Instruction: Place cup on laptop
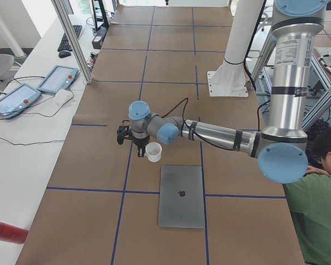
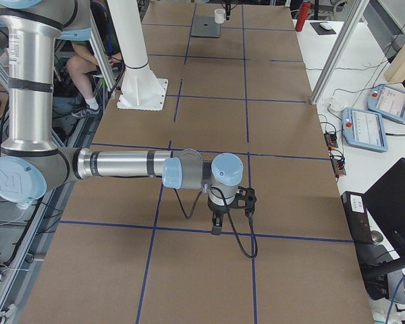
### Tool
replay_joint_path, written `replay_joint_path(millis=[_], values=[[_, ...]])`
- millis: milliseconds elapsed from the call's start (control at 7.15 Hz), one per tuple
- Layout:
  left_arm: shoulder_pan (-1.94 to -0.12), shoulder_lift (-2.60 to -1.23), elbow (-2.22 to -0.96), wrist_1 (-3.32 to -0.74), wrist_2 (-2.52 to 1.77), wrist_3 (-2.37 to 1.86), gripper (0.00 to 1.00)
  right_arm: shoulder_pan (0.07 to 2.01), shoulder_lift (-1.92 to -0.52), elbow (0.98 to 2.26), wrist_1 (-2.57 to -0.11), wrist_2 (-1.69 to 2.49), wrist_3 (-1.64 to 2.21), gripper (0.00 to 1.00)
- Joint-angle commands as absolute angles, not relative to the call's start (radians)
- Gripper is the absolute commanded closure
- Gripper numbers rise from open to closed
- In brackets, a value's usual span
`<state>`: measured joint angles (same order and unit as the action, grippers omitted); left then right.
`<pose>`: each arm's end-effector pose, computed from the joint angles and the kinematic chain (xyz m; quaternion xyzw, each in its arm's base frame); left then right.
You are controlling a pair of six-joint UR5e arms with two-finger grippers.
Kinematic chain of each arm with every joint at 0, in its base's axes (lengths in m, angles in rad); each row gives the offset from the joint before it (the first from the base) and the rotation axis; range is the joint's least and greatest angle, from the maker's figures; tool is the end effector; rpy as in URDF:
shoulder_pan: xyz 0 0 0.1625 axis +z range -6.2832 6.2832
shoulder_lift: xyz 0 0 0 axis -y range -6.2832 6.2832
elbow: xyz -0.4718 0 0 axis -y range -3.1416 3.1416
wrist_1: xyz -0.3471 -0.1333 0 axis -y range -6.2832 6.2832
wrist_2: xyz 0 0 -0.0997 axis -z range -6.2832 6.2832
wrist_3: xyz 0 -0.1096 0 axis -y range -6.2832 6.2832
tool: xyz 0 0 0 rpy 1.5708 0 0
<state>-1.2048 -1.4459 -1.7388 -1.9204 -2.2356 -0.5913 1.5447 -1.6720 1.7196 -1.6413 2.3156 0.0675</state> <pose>0.0865 -0.4093 0.6572 0.0163 0.3690 -0.0410 0.9284 0.0486 -0.3983 0.6982 -0.0277 -0.3629 0.0234 0.9311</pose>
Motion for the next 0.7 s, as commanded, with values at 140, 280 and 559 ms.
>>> replay_joint_path(millis=[140, 280, 559], values=[[-1.204, -1.252, -1.656, -2.299, -2.229, -0.739, 1.0, 1.545, -1.672, 1.72, -1.641, 2.316, 0.067, 0.0], [-1.203, -1.247, -1.556, -2.435, -2.229, -0.759, 1.0, 1.545, -1.672, 1.72, -1.641, 2.316, 0.067, 0.0], [-1.193, -1.252, -1.491, -2.529, -2.227, -0.805, 1.0, 1.545, -1.672, 1.72, -1.641, 2.316, 0.067, 0.0]])
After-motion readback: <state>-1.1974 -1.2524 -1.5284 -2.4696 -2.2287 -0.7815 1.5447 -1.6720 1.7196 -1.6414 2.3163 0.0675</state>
